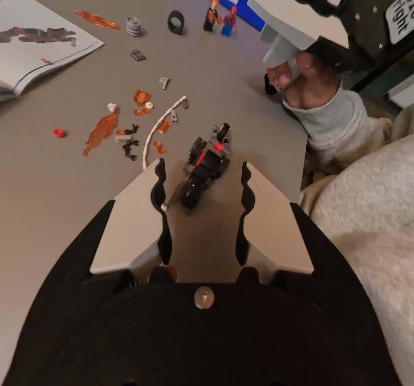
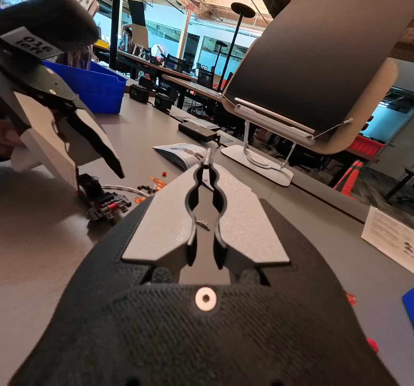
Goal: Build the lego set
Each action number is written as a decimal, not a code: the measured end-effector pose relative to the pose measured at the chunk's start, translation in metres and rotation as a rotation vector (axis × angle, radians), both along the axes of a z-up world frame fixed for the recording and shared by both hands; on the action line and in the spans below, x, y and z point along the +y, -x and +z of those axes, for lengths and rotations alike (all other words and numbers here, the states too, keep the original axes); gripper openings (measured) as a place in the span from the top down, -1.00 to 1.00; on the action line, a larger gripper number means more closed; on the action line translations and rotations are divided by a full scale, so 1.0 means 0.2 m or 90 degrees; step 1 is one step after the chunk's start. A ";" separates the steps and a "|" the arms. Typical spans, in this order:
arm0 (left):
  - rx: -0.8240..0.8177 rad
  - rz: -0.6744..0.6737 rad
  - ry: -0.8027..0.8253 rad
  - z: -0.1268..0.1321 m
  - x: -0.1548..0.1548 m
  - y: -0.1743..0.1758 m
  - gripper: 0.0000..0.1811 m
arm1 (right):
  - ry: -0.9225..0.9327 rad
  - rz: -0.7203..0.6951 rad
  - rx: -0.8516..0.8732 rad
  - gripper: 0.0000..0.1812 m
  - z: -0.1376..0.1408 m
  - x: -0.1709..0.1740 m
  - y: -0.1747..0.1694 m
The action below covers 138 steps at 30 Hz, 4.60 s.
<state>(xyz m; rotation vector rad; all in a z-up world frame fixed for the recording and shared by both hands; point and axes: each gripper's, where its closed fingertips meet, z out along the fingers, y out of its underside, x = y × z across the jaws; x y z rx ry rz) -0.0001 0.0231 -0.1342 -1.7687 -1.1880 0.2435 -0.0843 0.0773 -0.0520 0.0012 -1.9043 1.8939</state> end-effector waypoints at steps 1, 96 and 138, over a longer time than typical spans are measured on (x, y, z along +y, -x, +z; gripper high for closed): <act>-0.005 -0.016 0.021 -0.01 0.03 0.01 0.26 | 0.001 0.004 0.000 0.97 0.00 0.01 -0.01; -0.360 0.035 -0.143 -0.09 -0.08 -0.05 0.63 | 0.095 0.057 -0.091 0.97 0.06 0.08 -0.01; -0.169 -0.408 0.405 -0.14 -0.01 -0.10 0.49 | 0.101 0.067 -0.099 0.97 0.07 0.09 -0.01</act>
